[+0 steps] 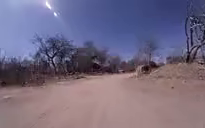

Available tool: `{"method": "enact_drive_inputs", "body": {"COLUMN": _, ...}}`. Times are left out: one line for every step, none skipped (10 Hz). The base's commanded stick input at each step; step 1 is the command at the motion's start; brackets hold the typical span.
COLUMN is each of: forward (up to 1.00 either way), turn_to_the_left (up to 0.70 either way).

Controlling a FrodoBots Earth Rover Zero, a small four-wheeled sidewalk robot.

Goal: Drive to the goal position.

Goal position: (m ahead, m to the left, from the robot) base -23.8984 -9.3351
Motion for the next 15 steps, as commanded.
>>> {"method": "enact_drive_inputs", "body": {"forward": 0.0, "turn_to_the_left": 0.45}}
{"method": "enact_drive_inputs", "body": {"forward": 0.0, "turn_to_the_left": 0.45}}
{"method": "enact_drive_inputs", "body": {"forward": 0.0, "turn_to_the_left": 0.45}}
{"method": "enact_drive_inputs", "body": {"forward": 0.0, "turn_to_the_left": 0.45}}
{"method": "enact_drive_inputs", "body": {"forward": 0.0, "turn_to_the_left": 0.45}}
{"method": "enact_drive_inputs", "body": {"forward": 0.0, "turn_to_the_left": 0.45}}
{"method": "enact_drive_inputs", "body": {"forward": 0.0, "turn_to_the_left": 0.45}}
{"method": "enact_drive_inputs", "body": {"forward": 0.0, "turn_to_the_left": 0.45}}
{"method": "enact_drive_inputs", "body": {"forward": 0.0, "turn_to_the_left": 0.45}}
{"method": "enact_drive_inputs", "body": {"forward": 0.0, "turn_to_the_left": 0.45}}
{"method": "enact_drive_inputs", "body": {"forward": 0.0, "turn_to_the_left": 0.45}}
{"method": "enact_drive_inputs", "body": {"forward": 0.0, "turn_to_the_left": 0.45}}
{"method": "enact_drive_inputs", "body": {"forward": 0.0, "turn_to_the_left": 0.45}}
{"method": "enact_drive_inputs", "body": {"forward": 0.0, "turn_to_the_left": 0.45}}
{"method": "enact_drive_inputs", "body": {"forward": 0.0, "turn_to_the_left": 0.45}}
